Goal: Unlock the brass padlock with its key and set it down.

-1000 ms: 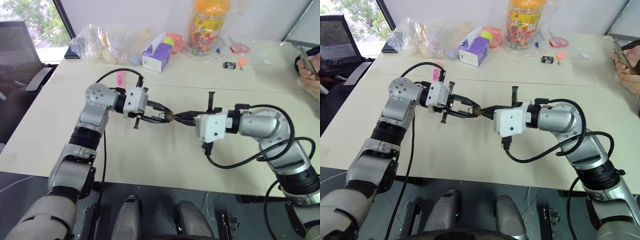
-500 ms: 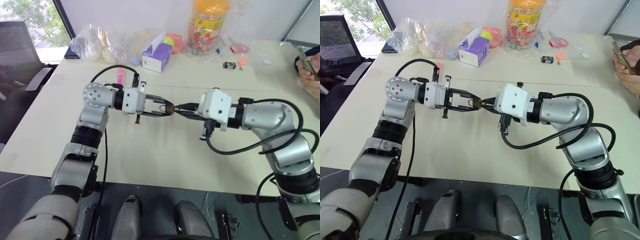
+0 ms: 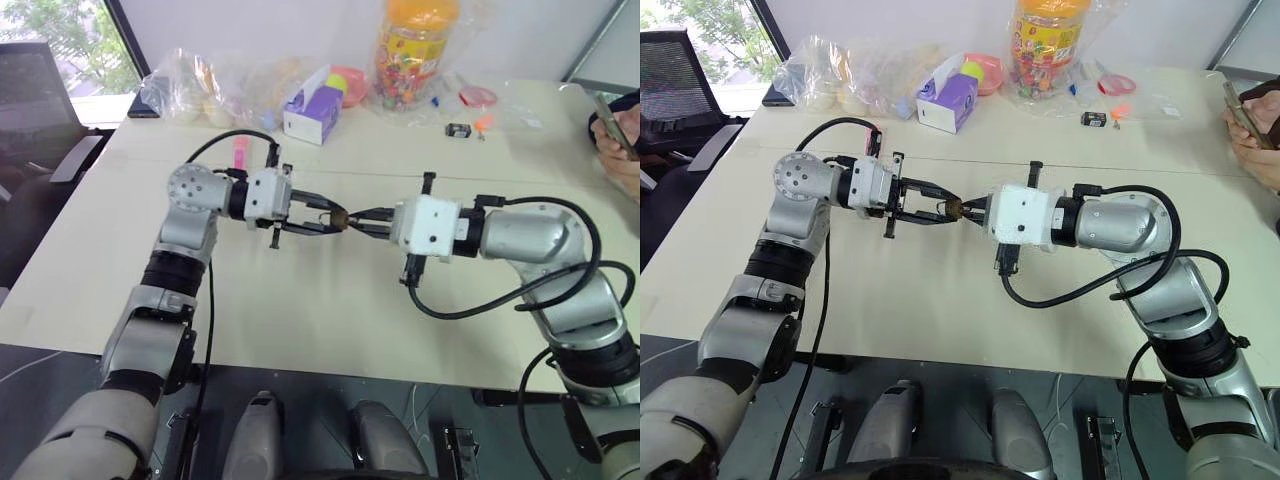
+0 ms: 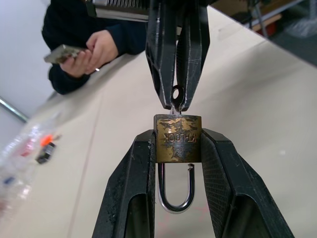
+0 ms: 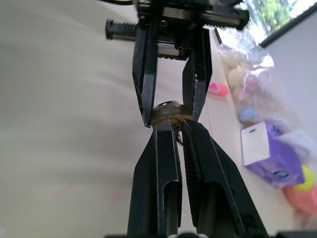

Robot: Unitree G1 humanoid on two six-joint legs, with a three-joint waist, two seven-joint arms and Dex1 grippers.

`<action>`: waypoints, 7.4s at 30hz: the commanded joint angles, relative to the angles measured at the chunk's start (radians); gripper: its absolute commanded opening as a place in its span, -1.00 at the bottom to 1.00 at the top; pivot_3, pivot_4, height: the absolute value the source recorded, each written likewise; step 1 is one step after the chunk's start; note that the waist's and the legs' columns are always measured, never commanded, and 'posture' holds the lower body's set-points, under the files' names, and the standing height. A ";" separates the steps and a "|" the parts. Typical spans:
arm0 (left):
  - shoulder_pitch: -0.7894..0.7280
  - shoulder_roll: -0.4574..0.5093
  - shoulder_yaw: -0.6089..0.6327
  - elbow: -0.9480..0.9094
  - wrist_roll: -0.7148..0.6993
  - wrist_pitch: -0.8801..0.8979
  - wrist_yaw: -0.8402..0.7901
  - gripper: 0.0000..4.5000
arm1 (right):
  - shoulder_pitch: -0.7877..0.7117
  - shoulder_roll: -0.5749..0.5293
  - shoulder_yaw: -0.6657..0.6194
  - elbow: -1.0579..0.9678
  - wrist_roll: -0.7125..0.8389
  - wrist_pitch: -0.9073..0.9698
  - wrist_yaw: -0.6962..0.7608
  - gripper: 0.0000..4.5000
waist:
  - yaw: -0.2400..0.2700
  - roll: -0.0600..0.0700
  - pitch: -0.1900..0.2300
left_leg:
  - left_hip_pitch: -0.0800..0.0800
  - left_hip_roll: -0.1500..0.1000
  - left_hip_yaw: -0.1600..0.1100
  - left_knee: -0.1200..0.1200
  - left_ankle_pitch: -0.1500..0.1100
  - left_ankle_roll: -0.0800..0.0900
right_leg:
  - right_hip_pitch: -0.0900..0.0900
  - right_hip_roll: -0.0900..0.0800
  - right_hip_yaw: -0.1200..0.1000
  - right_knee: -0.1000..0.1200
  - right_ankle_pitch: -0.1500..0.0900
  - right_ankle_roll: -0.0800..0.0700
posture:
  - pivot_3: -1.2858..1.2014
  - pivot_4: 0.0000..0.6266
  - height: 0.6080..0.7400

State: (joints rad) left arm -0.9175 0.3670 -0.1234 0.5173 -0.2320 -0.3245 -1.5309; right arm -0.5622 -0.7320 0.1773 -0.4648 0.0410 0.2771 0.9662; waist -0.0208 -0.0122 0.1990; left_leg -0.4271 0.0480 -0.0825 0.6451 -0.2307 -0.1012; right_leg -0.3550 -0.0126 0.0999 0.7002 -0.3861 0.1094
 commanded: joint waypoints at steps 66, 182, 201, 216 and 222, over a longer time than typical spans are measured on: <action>-0.052 -0.078 0.029 -0.097 -0.040 0.024 0.067 -0.66 | 0.051 0.062 -0.002 0.069 -0.023 -0.023 -0.067 -0.99 | 0.000 0.000 0.000 | 0.000 0.000 0.000 0.000 0.000 0.000 | 0.000 0.000 0.000 0.000 0.000 0.000 | 0.03 -0.52 1.00; 0.024 0.062 0.039 -0.003 -0.058 0.130 0.202 0.42 | -0.287 0.278 -0.533 0.215 0.962 1.337 -0.649 -1.00 | -0.021 0.001 0.000 | -0.001 0.000 0.000 -0.005 0.000 0.001 | -0.003 0.000 0.000 0.000 0.000 0.000 | 0.03 -0.52 1.00; 0.084 0.019 0.052 -0.169 -0.205 0.566 0.248 -0.98 | -0.321 0.316 -0.575 0.240 1.049 1.337 -0.752 -1.00 | -0.023 0.001 0.000 | 0.000 0.000 0.000 -0.007 0.000 0.000 | -0.003 0.000 0.000 -0.001 0.000 0.000 | 0.03 -0.52 1.00; 0.009 -0.069 0.093 -0.043 -0.211 0.558 0.306 -0.98 | -0.309 0.333 -0.586 0.215 1.240 1.337 -0.872 -1.00 | -0.024 0.001 0.000 | -0.001 0.000 0.000 -0.008 0.000 0.000 | -0.003 0.000 0.000 -0.002 0.000 0.000 | 0.03 -0.52 1.00; -0.018 -0.079 0.140 -0.034 -0.247 0.624 0.326 -0.98 | -0.283 0.317 -0.571 0.210 1.282 1.327 -0.913 -1.00 | -0.024 0.001 0.000 | 0.000 0.000 0.000 -0.009 0.000 0.000 | -0.003 0.000 0.000 -0.002 0.000 0.000 | 0.03 -0.52 1.00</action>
State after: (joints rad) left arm -0.9078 0.2849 -0.0120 0.5027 -0.4533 0.2906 -1.2081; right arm -0.8415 -0.4027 -0.3805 -0.2213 1.2863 1.6072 0.0629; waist -0.0448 -0.0115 0.1994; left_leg -0.4276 0.0482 -0.0824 0.6360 -0.2308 -0.1009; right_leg -0.3585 -0.0125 0.1001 0.6985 -0.3863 0.1094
